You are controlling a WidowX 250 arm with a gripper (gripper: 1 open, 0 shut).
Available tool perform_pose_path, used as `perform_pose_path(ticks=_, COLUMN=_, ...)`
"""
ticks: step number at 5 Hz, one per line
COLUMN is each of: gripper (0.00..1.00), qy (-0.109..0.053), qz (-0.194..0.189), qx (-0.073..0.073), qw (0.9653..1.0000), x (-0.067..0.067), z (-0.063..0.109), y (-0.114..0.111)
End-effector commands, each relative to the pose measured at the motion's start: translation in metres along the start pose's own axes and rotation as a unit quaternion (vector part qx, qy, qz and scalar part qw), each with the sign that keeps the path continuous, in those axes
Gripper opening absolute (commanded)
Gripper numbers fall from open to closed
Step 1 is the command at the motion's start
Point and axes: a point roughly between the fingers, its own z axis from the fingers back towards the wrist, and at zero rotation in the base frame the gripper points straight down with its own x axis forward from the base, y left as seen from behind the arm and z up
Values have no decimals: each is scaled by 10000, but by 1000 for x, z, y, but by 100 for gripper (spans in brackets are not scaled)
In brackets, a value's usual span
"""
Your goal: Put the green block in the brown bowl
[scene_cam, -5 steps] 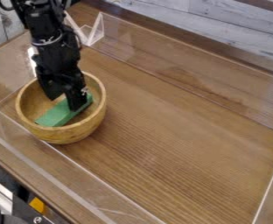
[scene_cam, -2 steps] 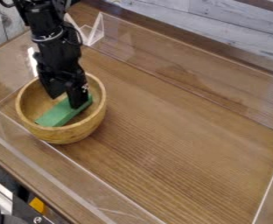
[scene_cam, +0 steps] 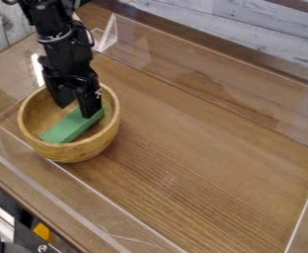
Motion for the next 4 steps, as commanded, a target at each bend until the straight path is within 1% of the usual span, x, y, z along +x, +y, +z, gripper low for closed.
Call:
perform_pose_path(ticks=1, gripper=100, qy=-189, qz=-27, qx=52, qw=9998, x=9, z=17, y=-12)
perform_pose_path(ticks=2, gripper=100, qy=-213, qz=-63, qx=11, qw=9998, x=13, z=24, y=-28)
perform_pose_path(ticks=3, gripper=100, qy=-296, qz=-152, qx=-11, qw=9994, x=20, z=35, y=-45)
perform_pose_path(ticks=4, gripper=0, qy=-379, qz=-22, qx=-3, qw=9993, x=30, z=44, y=-42)
